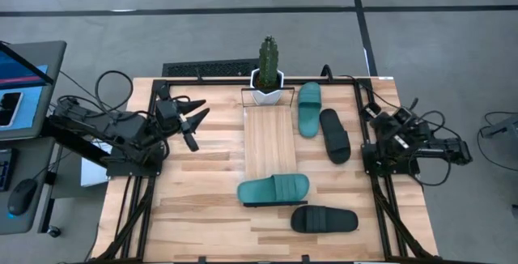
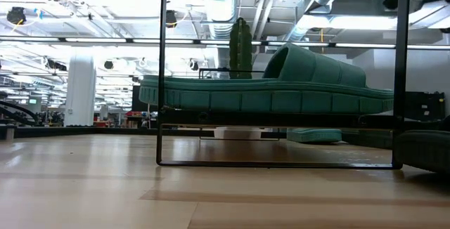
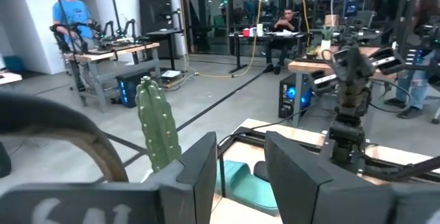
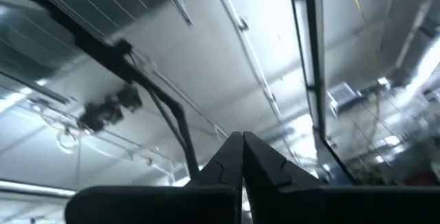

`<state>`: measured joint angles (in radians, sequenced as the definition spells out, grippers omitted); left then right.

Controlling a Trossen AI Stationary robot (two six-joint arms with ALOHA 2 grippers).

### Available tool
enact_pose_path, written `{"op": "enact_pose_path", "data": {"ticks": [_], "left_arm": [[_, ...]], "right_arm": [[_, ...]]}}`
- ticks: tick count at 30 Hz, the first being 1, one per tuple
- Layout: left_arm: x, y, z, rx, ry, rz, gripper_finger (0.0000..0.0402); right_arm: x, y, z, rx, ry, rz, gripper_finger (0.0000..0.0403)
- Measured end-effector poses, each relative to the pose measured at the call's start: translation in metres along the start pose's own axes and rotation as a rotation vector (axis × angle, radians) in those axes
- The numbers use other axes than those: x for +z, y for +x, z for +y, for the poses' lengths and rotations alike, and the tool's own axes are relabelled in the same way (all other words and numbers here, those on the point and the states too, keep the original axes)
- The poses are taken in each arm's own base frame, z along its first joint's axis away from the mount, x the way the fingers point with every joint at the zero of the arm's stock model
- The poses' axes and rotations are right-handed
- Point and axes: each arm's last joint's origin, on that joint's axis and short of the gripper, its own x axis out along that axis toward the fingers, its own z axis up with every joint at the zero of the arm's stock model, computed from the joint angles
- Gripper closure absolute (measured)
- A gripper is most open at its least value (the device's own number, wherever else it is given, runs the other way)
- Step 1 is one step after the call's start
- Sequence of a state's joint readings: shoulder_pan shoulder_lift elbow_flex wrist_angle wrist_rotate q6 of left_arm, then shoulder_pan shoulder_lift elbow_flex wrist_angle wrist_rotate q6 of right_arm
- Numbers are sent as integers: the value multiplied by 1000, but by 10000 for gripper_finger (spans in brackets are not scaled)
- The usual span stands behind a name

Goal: Pick and place slides into the shelf
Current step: Put the green slipper on the shelf

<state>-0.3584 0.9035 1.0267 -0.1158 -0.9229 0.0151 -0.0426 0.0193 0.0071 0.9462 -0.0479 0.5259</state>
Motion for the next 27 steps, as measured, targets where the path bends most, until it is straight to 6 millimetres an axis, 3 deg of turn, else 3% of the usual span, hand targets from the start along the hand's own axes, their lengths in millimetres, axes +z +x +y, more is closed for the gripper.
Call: {"op": "enact_pose_path", "data": {"ticks": [10,16,22,27], "left_arm": [[0,0,2,59,48,4,290],[0,0,2,59,163,9,290],[0,0,2,67,204,9,290],[-1,0,3,83,241,15,290]], "right_arm": [[7,0,3,20,28,-85,403],[6,5,-2,-144,-115,-57,403],[26,39,8,-191,-398,81,403],[41,82,9,-427,-597,449,403]]}}
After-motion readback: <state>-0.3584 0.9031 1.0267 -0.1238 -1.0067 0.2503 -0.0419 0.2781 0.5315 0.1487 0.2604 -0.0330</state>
